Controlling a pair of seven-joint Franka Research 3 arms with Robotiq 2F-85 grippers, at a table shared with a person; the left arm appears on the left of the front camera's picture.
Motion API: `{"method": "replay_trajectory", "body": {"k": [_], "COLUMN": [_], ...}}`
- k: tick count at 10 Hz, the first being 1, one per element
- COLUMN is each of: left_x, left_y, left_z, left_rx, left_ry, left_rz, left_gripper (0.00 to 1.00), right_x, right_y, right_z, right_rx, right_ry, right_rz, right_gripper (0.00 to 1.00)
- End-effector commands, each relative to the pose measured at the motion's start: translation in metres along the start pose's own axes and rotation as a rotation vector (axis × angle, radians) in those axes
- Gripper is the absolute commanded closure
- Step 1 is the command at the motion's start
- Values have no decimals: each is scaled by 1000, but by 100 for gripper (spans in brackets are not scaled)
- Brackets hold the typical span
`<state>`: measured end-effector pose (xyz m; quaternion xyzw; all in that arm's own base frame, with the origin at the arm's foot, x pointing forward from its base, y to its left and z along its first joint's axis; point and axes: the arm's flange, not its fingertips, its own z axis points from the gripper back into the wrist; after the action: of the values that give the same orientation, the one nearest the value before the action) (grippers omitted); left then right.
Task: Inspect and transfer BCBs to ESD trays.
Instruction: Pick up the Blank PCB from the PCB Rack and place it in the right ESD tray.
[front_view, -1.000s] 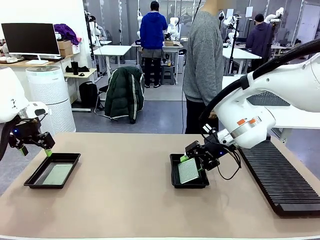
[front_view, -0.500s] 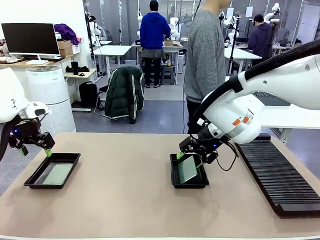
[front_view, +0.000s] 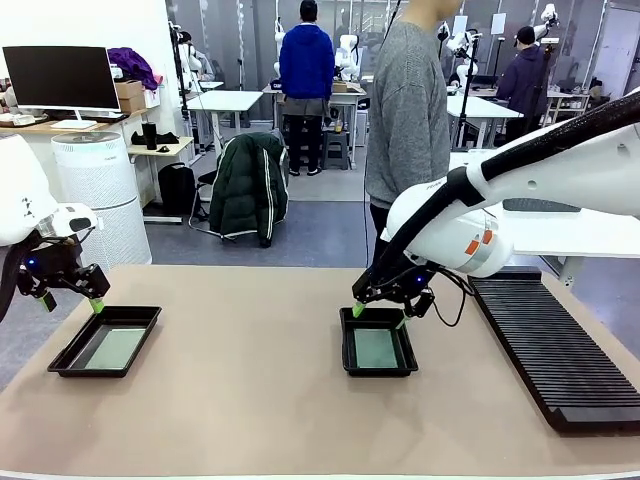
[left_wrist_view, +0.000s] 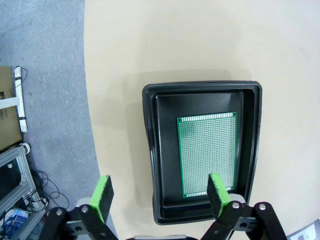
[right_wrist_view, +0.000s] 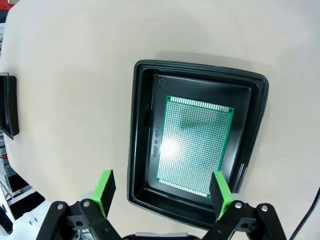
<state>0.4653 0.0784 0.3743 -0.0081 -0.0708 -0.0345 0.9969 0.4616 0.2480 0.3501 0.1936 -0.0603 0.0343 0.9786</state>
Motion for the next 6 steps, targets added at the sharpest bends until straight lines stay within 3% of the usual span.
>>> {"method": "replay_trajectory", "body": {"k": [1, 6], "left_x": [0, 0], "left_y": [1, 1], "left_z": [0, 0], "left_rx": [-1, -1], "left_ry": [-3, -3], "left_rz": [1, 1], "left_gripper": [0, 0], "right_x": [-1, 1], "right_y": [11, 6], "right_z": [5, 6], "right_rx": [-30, -13], "right_ry": [5, -11], "right_rz": [-16, -1], "right_gripper": [0, 0]}}
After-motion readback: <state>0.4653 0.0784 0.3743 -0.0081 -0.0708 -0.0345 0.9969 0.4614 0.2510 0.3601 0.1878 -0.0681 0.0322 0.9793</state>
